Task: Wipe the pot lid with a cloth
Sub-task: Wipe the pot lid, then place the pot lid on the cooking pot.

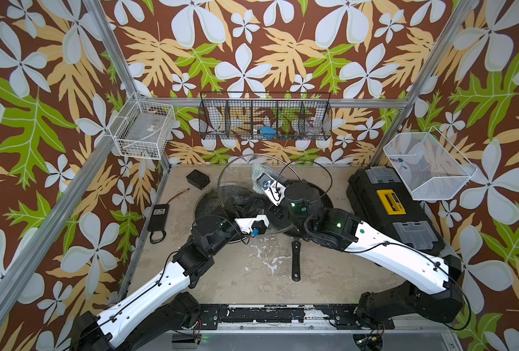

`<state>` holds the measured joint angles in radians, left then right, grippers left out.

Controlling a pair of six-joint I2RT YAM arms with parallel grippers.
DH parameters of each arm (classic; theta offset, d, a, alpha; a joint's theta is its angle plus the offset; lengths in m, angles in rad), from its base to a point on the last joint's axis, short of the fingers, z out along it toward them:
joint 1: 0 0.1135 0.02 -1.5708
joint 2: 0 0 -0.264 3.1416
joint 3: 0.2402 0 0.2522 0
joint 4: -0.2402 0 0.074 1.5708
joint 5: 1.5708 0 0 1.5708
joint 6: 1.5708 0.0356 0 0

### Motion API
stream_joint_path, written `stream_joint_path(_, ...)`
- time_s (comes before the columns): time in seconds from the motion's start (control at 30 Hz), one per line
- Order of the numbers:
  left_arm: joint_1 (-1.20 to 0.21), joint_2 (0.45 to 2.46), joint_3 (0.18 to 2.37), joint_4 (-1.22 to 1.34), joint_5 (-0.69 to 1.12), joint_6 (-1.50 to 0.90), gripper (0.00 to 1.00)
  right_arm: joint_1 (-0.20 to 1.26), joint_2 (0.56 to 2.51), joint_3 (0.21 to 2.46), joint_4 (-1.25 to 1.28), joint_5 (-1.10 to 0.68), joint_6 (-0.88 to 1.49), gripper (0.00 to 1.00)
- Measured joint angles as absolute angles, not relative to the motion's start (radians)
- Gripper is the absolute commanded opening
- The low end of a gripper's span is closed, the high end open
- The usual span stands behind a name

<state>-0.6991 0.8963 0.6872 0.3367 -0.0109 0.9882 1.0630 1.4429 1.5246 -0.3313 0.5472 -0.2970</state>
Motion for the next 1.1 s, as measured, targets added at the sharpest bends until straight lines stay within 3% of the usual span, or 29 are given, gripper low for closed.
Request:
stream_joint_path(0.63, -0.701, 0.972, 0.766, 0.369, -0.067, 0.534, 0.0, 0.967, 1.14, 1.281, -0.263, 0.577, -0.149, 0.0)
stream_joint_path(1.1, -0.706, 1.266, 1.15, 0.082, -0.086, 0.156, 0.0, 0.964, 0.749, 0.964, -0.262, 0.63, 0.045, 0.0)
